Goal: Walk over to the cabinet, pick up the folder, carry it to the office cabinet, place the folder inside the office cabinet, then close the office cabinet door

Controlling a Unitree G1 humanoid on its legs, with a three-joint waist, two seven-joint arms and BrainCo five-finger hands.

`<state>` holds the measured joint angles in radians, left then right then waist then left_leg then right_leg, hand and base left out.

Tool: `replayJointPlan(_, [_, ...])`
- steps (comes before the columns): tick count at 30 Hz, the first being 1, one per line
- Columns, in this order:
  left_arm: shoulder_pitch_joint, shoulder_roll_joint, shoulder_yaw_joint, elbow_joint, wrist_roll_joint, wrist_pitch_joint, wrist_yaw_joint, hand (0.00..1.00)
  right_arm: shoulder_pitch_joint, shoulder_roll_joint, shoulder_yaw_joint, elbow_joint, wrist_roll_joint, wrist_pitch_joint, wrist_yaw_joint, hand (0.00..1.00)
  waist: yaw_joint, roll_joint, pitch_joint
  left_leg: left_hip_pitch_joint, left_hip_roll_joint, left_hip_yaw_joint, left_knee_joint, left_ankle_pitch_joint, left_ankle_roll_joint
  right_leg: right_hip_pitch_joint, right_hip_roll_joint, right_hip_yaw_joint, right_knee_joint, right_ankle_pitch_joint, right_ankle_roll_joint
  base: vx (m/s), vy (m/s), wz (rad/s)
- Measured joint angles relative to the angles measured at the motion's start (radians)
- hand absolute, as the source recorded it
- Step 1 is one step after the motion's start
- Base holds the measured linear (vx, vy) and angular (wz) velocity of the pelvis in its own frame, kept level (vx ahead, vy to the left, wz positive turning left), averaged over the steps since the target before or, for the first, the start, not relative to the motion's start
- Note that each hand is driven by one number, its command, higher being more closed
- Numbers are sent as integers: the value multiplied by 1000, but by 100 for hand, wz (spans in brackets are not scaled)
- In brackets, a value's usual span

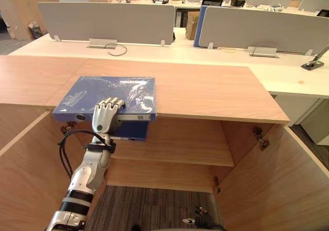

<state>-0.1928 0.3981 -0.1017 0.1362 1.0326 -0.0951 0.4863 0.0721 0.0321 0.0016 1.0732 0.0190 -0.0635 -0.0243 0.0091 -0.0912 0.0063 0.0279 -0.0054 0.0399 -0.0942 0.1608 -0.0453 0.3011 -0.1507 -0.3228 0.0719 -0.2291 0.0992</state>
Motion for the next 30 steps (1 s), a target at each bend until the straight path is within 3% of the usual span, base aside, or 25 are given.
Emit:
replayJointPlan(15, [-18, -29, 31, 84, 5, 0, 21, 100, 2, -21, 0, 1, 0, 0, -1, 0, -25, 17, -8, 12, 0, 4, 0, -15, 8, 2, -5, -1, 15, 4, -3, -6, 22, -1])
replayJointPlan(18, [-3, -70, 50, 38, -1, 11, 26, 100, 3, -24, -1, 2, 0, 0, -4, 0, -26, 17, -8, 11, -1, 3, 0, -17, 10, 2, -6, -2, 15, 9, -5, -9, 34, 1])
replayJointPlan(21, [75, -162, 45, -136, -24, 33, 33, 100, 6, -30, -9, 12, 0, 0, -17, 0, -23, 18, -9, 6, -6, -4, 0, -17, 11, -5, -14, 0, 23, 13, -8, 9, 59, 7])
replayJointPlan(24, [166, -243, 7, -367, -158, 14, 25, 100, 13, -30, -24, 22, 9, 1, -29, 0, -12, 17, -9, 0, -12, -22, 1, -9, 11, -9, -17, -1, 38, 15, -11, 29, 56, 19])
replayJointPlan(28, [244, -286, -5, -591, -511, -99, -47, 100, 20, -17, -43, -6, 89, 2, -45, 0, 14, 21, -12, -7, -14, -40, 7, -1, 20, -9, -13, -4, 48, 24, -17, 41, 32, 17])
replayJointPlan(29, [255, -289, 2, -615, -555, -111, -58, 100, 20, -11, -41, -22, 99, 2, -46, 0, 16, 22, -12, -7, -14, -41, 7, -1, 20, -9, -12, -4, 48, 25, -18, 0, 0, 0])
replayJointPlan(30, [287, -294, 25, -672, -716, -146, -88, 100, 24, 5, -18, -92, 136, 2, -57, 0, 22, 23, -11, -7, -9, -38, 7, -1, 20, -12, -9, -4, 49, 28, -19, 11, 11, -5])
